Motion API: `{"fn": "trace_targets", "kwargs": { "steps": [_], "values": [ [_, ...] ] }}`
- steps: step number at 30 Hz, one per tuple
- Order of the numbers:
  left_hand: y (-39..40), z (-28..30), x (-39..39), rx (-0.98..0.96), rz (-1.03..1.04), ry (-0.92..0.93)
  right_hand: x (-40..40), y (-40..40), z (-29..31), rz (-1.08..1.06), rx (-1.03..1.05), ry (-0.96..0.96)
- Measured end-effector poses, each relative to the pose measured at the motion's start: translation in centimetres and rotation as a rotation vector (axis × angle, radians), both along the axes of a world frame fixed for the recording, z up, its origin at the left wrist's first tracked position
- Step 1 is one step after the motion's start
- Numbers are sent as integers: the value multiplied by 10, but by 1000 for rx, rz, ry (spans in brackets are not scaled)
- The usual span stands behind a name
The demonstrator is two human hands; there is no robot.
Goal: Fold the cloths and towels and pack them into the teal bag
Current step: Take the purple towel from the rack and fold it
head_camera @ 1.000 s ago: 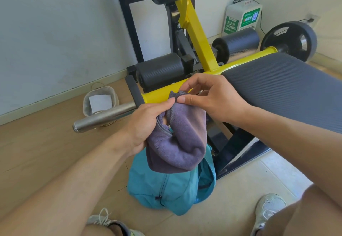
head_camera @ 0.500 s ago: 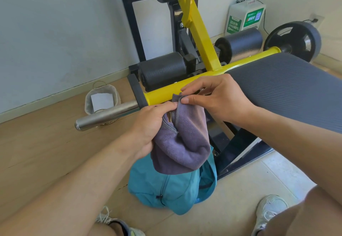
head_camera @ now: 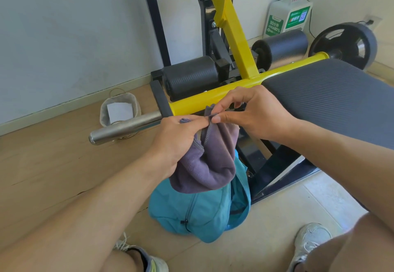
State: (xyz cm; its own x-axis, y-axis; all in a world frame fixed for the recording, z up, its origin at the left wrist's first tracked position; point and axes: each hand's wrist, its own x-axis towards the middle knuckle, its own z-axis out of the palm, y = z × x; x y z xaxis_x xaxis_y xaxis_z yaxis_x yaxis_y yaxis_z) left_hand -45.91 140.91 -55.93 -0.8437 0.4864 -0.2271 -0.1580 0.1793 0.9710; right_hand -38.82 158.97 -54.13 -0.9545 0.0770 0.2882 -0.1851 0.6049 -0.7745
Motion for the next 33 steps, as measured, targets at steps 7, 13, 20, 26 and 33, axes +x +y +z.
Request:
{"fn": "trace_targets", "kwargs": {
  "steps": [7, 13, 20, 26, 33],
  "values": [
    [-3, 12, 4, -13, -94, 48, -3, 8, -5, 24, -171, -47],
    [-1, 9, 2, -16, -95, -12, -1, 12, -4, 70, -253, -138],
    [-4, 9, 4, 38, -172, -87, 0, 10, 1, 102, -232, -216],
    [-3, 12, 5, 68, -135, -119, 0, 7, 1, 72, -178, -177],
    [-2, 12, 6, 57, -59, 33, -1, 9, -1, 77, -177, -169]
  ]
}}
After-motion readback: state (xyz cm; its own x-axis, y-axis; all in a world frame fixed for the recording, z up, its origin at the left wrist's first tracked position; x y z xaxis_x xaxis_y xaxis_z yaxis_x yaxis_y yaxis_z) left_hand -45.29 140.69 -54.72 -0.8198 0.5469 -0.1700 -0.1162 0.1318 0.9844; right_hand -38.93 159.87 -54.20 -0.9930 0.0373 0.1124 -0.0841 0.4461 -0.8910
